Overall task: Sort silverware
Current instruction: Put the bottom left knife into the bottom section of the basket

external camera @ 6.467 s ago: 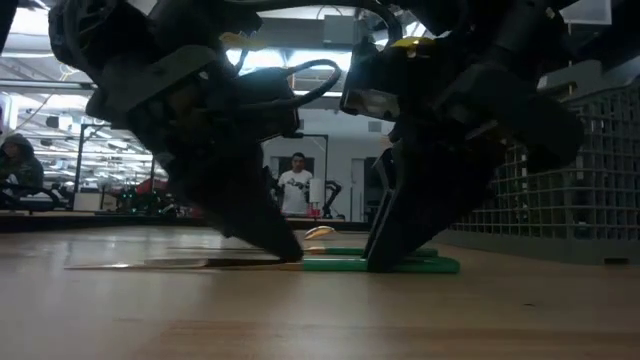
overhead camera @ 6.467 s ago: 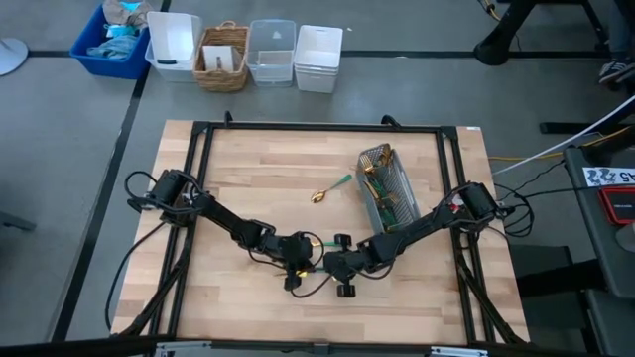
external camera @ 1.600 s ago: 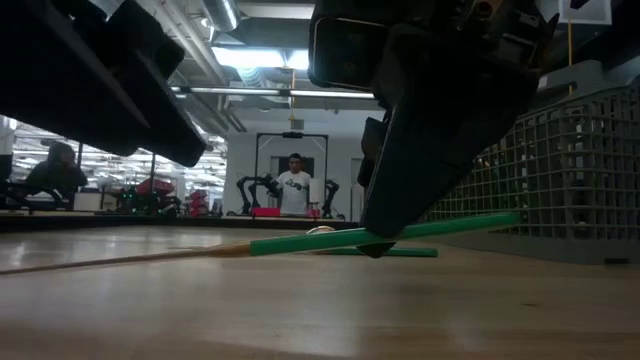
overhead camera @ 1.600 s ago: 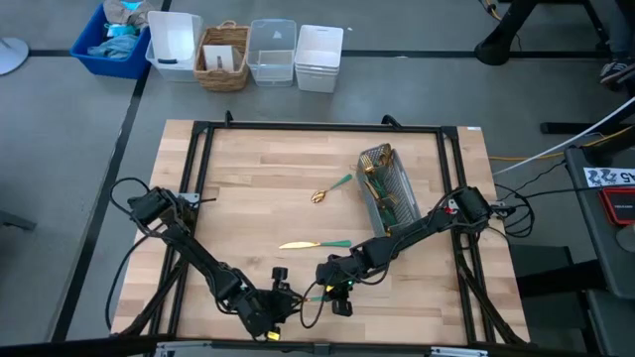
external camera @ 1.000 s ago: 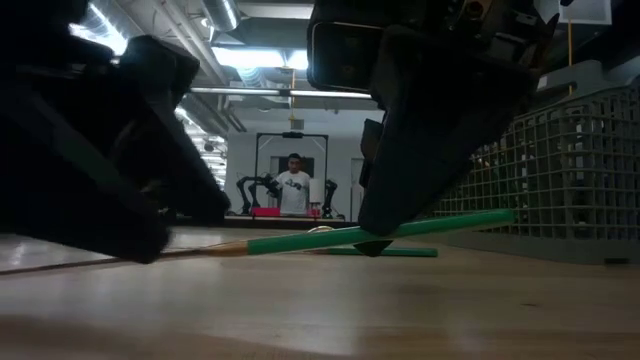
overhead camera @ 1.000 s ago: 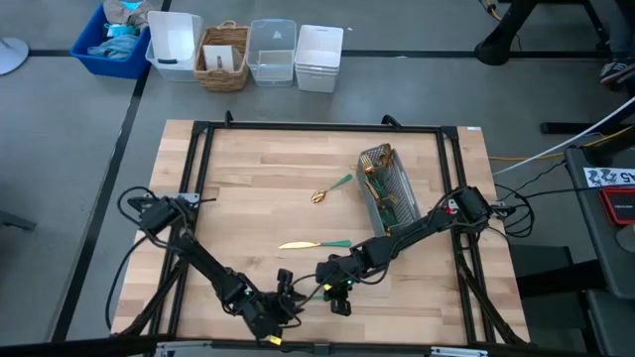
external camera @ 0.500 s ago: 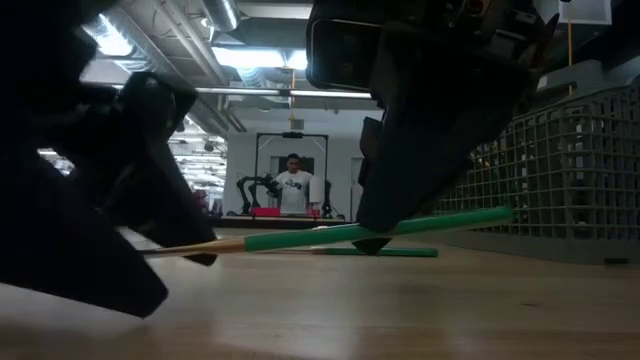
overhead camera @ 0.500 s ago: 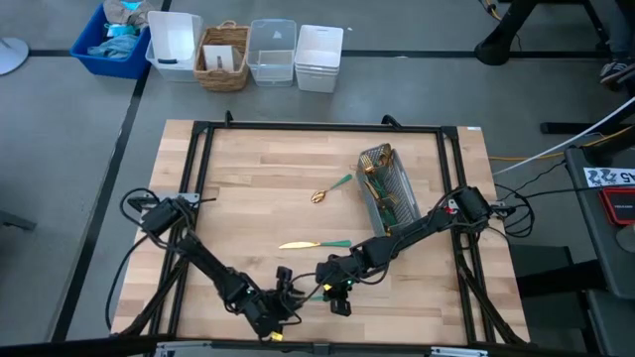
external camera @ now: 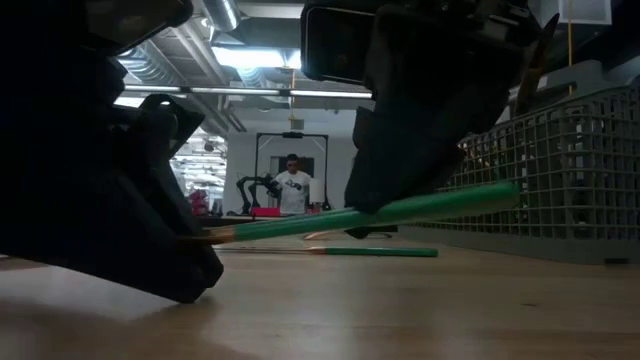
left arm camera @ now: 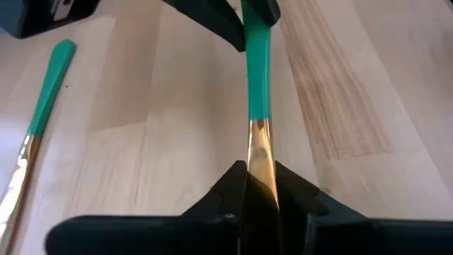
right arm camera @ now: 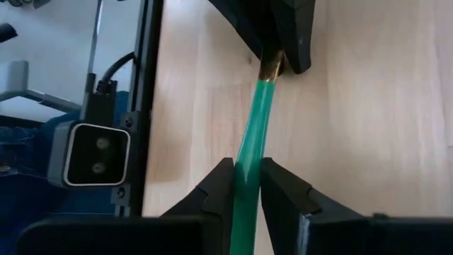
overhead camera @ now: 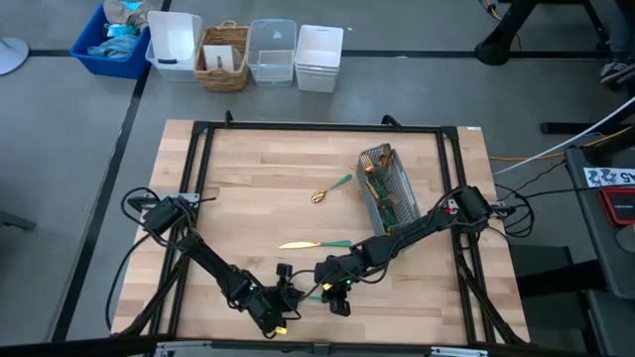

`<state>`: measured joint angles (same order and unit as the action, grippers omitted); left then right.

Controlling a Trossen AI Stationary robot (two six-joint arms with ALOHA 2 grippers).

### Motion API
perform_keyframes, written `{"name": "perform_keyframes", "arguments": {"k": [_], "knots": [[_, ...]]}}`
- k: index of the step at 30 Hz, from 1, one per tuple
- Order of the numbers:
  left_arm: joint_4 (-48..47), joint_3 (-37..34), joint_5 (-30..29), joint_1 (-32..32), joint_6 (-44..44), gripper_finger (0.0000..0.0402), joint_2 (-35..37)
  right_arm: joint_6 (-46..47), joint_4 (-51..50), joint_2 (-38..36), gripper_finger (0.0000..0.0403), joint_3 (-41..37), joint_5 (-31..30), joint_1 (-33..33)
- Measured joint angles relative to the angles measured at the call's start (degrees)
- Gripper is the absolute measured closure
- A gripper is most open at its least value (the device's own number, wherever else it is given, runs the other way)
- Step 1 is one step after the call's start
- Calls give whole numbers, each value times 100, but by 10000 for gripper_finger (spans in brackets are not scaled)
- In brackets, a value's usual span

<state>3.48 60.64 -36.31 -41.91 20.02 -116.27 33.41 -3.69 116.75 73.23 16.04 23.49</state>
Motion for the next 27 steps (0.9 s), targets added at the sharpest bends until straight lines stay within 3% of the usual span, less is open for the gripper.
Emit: {"name": "perform_keyframes", "arguments": {"k": [27], "knots": [[219,-2,156,-9,207,363,-2,-26,26,0,323,4,290,9]]}}
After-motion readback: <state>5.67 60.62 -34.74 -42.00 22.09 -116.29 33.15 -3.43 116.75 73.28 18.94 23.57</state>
